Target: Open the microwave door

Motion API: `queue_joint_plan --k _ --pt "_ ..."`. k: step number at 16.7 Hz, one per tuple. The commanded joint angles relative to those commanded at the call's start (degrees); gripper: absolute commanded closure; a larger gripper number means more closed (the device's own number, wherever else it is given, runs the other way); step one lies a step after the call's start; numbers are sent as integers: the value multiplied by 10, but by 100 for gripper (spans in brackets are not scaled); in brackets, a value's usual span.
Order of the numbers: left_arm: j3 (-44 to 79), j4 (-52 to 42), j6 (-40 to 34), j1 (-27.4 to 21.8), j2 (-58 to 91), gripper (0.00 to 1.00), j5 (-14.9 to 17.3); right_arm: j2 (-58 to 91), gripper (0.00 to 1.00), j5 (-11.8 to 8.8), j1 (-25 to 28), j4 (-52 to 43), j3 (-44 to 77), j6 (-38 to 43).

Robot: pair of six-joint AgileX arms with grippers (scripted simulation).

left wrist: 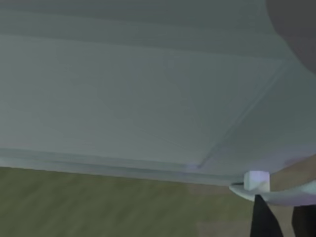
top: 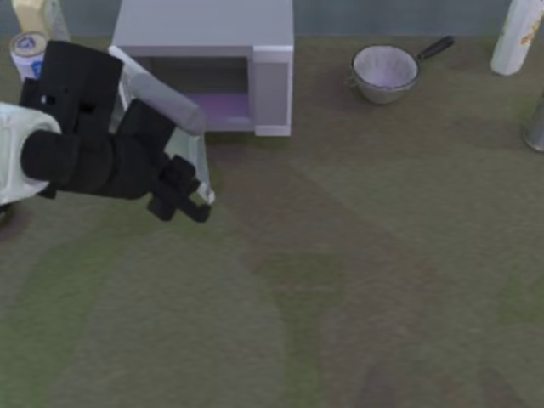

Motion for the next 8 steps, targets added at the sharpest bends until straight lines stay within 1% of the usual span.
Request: queue_joint_plan --k 6,8 --pt "0 0 0 0 0 100 0 0 0 0 0 0 0 0" --pt "-2 -1 -1 -3 0 100 5 0 0 0 0 0 0 0"
